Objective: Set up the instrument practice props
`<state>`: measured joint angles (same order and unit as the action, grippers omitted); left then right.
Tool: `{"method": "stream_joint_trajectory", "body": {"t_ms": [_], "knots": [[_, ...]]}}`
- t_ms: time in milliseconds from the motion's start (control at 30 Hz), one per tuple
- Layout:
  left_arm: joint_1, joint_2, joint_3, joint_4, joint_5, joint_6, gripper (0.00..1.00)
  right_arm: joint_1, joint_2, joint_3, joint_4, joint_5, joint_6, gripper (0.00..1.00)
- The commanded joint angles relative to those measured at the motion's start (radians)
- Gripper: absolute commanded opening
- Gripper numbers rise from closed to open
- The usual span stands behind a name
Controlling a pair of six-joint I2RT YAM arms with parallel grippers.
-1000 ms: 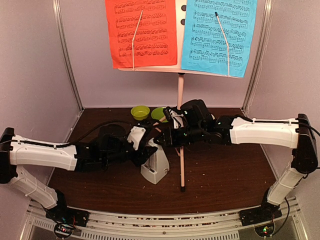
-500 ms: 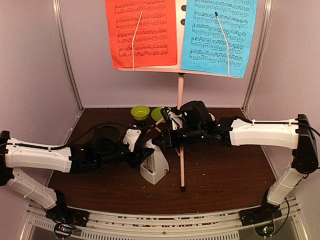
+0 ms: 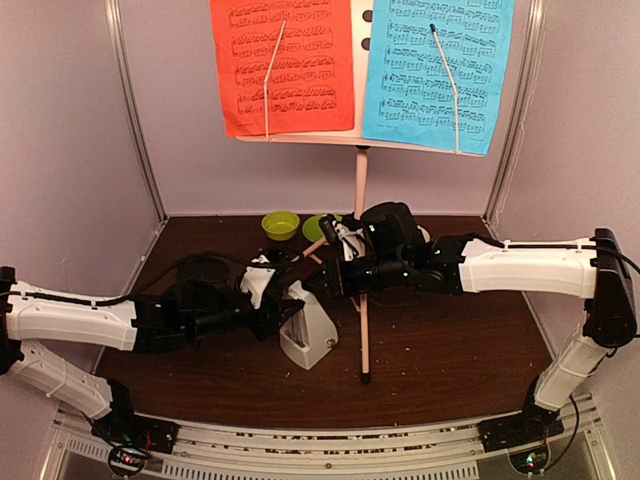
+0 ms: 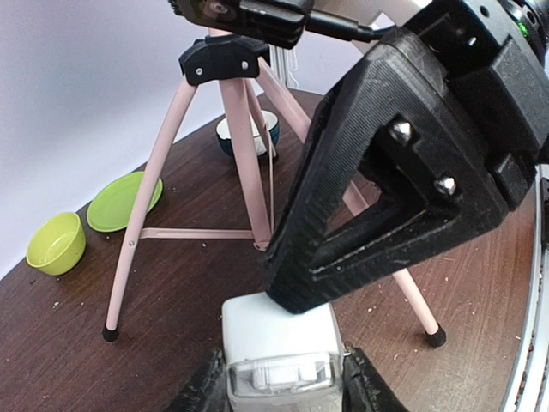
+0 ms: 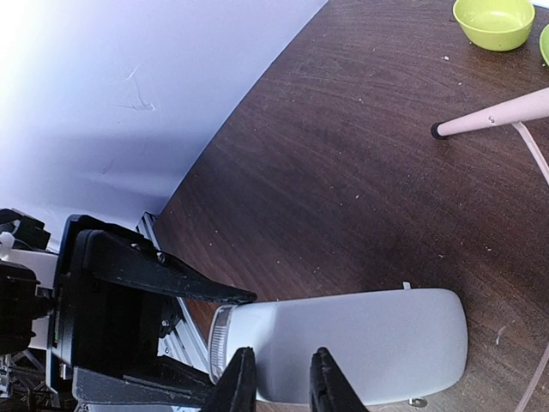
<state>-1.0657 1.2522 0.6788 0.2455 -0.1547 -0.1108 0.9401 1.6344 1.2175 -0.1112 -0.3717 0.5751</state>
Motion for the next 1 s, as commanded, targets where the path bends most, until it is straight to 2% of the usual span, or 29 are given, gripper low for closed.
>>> {"method": "stream_joint_trajectory", "body": {"t_ms": [0,133,333,567,767,900,967], "knots": [[0.001,-0.018,-0.02,0.058,0.071,0.065,0.21,-0.049,0.053,-0.061,-0.208,0.123,-0.03,0.22],[0.001,0.048,0.038,0.026,0.106,0.057,0.19,-0.05,0.033,-0.045,-0.185,0.08,-0.029,0.27],[0.001,0.101,0.068,0.046,0.083,0.046,0.21,-0.05,0.003,-0.012,-0.11,-0.013,0.043,0.43],[0.001,0.102,0.085,0.02,0.071,0.026,0.27,-0.05,0.032,-0.003,-0.084,-0.036,0.073,0.45],[0.001,0.081,0.053,0.019,0.041,-0.016,0.37,-0.048,0.041,-0.043,-0.068,-0.041,0.066,0.44],[0.001,0.078,0.048,0.009,0.012,-0.04,0.52,-0.047,0.048,-0.056,-0.067,-0.037,0.06,0.44],[0.001,0.079,0.05,0.006,0.003,-0.045,0.55,-0.046,0.05,-0.061,-0.066,-0.031,0.059,0.43]]}}
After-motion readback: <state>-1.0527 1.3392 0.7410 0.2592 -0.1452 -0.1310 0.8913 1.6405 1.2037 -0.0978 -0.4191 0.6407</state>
